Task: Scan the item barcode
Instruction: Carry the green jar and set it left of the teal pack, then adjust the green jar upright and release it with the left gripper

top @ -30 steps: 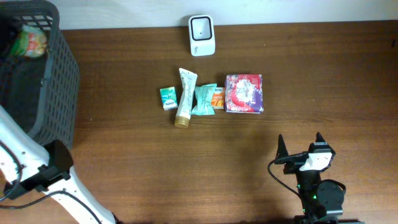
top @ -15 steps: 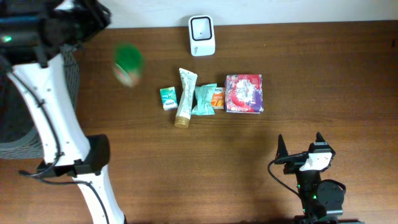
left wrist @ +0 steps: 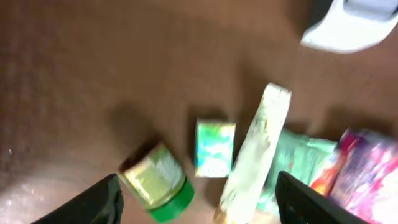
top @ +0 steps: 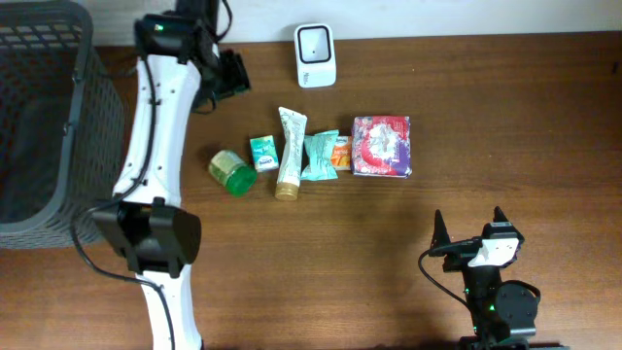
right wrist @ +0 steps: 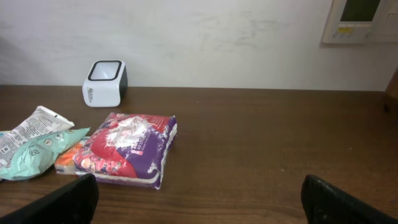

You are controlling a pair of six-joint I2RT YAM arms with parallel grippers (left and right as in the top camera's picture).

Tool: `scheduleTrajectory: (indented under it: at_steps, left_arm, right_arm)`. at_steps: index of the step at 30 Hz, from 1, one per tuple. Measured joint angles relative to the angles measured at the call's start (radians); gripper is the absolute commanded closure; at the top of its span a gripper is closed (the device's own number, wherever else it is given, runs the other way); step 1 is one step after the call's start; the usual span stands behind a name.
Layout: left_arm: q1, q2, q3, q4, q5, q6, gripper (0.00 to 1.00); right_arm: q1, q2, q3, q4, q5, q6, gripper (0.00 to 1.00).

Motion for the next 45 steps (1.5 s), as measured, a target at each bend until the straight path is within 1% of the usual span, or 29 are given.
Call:
scheduleTrajectory:
  at_steps: [2, 5, 6, 7, 9, 11, 12, 13, 14, 17, 18, 21, 23, 25, 30, 31, 32, 35, 38, 41, 45]
  left_arm:
    - [-0.019, 0.0, -0.079, -0.003, -0.002, 0.04, 0.18]
    - [-0.031, 0.0, -0.204, -0.031, -0.031, 0.069, 0.18]
    - [-0.029, 0.0, -0.225, -0.039, -0.049, 0.073, 0.12]
    - [-0.028, 0.0, -0.233, -0.06, -0.071, 0.071, 0.11]
    - [-0.027, 0.0, -0.236, -0.097, -0.095, 0.038, 0.12]
    - [-0.027, 0.0, -0.243, -0.13, -0.1, -0.027, 0.12]
    - [-0.028, 0.0, -0.25, -0.131, -0.1, -0.049, 0.12]
    - [-0.03, 0.0, -0.274, -0.126, -0.099, -0.097, 0.1]
    - [-0.032, -0.001, -0.303, -0.112, -0.1, -0.129, 0.1]
    - [-0.052, -0.002, -0.448, -0.002, -0.096, -0.232, 0.09]
    - [-0.064, -0.003, -0.51, 0.068, -0.089, -0.26, 0.09]
    - [-0.083, -0.002, -0.603, 0.178, -0.043, -0.298, 0.09]
    - [-0.084, -0.002, -0.616, 0.189, -0.031, -0.315, 0.1]
    - [-0.084, -0.002, -0.621, 0.206, -0.029, -0.325, 0.13]
    - [-0.084, -0.002, -0.622, 0.214, -0.037, -0.334, 0.13]
    - [-0.084, -0.002, -0.628, 0.219, -0.04, -0.334, 0.16]
    - [-0.084, -0.002, -0.639, 0.225, -0.041, -0.334, 0.16]
    - [-0.084, -0.002, -0.691, 0.24, -0.045, -0.34, 0.33]
    - [-0.084, -0.002, -0.702, 0.24, -0.05, -0.34, 0.46]
    - [-0.084, -0.002, -0.698, 0.223, -0.052, -0.332, 0.46]
    - [-0.084, -0.002, -0.582, 0.066, -0.051, -0.299, 0.45]
  right_arm:
    - [0.0, 0.0, 0.0, 0.0, 0.0, 0.0, 0.02]
    - [0.0, 0.0, 0.0, 0.0, 0.0, 0.0, 0.01]
    - [0.0, 0.0, 0.0, 0.0, 0.0, 0.0, 0.01]
    - [0.0, 0.0, 0.0, 0.0, 0.0, 0.0, 0.01]
    - [0.0, 0.0, 0.0, 0.0, 0.0, 0.0, 0.01]
    - [0.0, 0.0, 0.0, 0.0, 0.0, 0.0, 0.01]
    - [0.0, 0.0, 0.0, 0.0, 0.0, 0.0, 0.01]
    - [0.0, 0.0, 0.0, 0.0, 0.0, 0.0, 0.01]
    - [0.0, 0.0, 0.0, 0.0, 0.0, 0.0, 0.01]
    - [0.0, 0.0, 0.0, 0.0, 0.0, 0.0, 0.01]
    - [0.0, 0.0, 0.0, 0.0, 0.0, 0.0, 0.01]
    - [0.0, 0.0, 0.0, 0.0, 0.0, 0.0, 0.01]
    - [0.0, 0.0, 0.0, 0.0, 0.0, 0.0, 0.01]
    - [0.0, 0.0, 0.0, 0.0, 0.0, 0.0, 0.01]
    - [0.0, 0.0, 0.0, 0.0, 0.0, 0.0, 0.01]
    - [0.0, 0.0, 0.0, 0.0, 0.0, 0.0, 0.01]
    - [0.0, 0.0, 0.0, 0.0, 0.0, 0.0, 0.01]
    - [0.0, 0.0, 0.0, 0.0, 0.0, 0.0, 0.01]
    - [0.0, 0.0, 0.0, 0.0, 0.0, 0.0, 0.01]
    - [0.0, 0.0, 0.0, 0.0, 0.0, 0.0, 0.01]
    - [0.0, 0.0, 0.0, 0.0, 0.0, 0.0, 0.01]
